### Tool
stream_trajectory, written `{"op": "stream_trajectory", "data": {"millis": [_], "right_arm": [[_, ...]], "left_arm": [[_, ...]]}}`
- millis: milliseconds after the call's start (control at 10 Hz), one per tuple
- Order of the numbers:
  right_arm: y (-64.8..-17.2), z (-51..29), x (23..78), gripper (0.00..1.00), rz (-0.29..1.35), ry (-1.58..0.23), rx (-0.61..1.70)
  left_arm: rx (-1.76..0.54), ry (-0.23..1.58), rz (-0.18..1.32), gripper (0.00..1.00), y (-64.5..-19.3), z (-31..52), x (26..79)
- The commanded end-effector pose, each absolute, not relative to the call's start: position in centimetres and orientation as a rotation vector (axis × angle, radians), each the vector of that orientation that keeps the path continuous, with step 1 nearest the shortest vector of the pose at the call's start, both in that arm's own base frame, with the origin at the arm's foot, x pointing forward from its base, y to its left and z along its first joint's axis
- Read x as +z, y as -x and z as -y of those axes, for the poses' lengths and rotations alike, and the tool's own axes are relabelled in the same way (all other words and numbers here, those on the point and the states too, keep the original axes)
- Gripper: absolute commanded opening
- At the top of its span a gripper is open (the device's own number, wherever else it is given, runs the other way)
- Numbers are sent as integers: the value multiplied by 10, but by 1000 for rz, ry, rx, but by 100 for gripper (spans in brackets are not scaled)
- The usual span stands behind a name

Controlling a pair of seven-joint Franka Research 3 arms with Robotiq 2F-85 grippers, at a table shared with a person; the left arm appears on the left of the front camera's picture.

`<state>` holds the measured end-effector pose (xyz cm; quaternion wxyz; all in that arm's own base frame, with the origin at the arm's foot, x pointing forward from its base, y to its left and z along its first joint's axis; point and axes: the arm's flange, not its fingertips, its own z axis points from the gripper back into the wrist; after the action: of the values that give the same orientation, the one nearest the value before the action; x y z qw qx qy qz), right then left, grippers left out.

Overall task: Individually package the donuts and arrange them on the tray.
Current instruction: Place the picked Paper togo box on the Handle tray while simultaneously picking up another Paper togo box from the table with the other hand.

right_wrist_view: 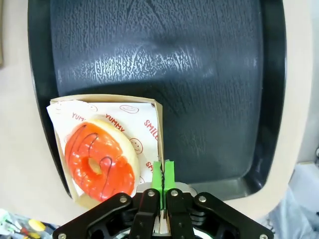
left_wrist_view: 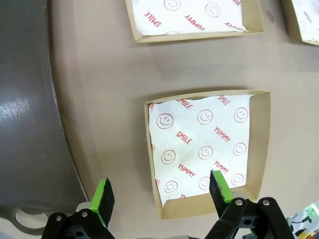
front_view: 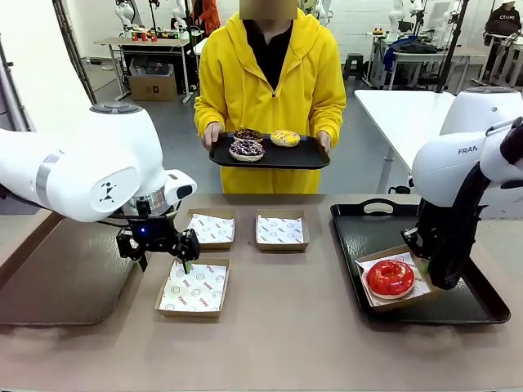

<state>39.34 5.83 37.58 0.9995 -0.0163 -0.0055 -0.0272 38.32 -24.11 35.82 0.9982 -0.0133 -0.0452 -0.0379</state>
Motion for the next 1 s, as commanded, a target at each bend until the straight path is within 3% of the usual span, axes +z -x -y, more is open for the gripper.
{"op": "stream_trajectory", "data": {"millis": [0, 800, 900], "right_arm": [[-396, -56, 364, 1, 38, -3, -58], [-402, -66, 352, 1, 0, 0, -46], [-402, -66, 351, 8, -5, -13, -34]], "left_arm": [[-37, -2, 130, 100, -385, 242, 349], [-57, 5, 57, 100, -388, 245, 337], [-60, 12, 51, 100, -388, 245, 336]]}}
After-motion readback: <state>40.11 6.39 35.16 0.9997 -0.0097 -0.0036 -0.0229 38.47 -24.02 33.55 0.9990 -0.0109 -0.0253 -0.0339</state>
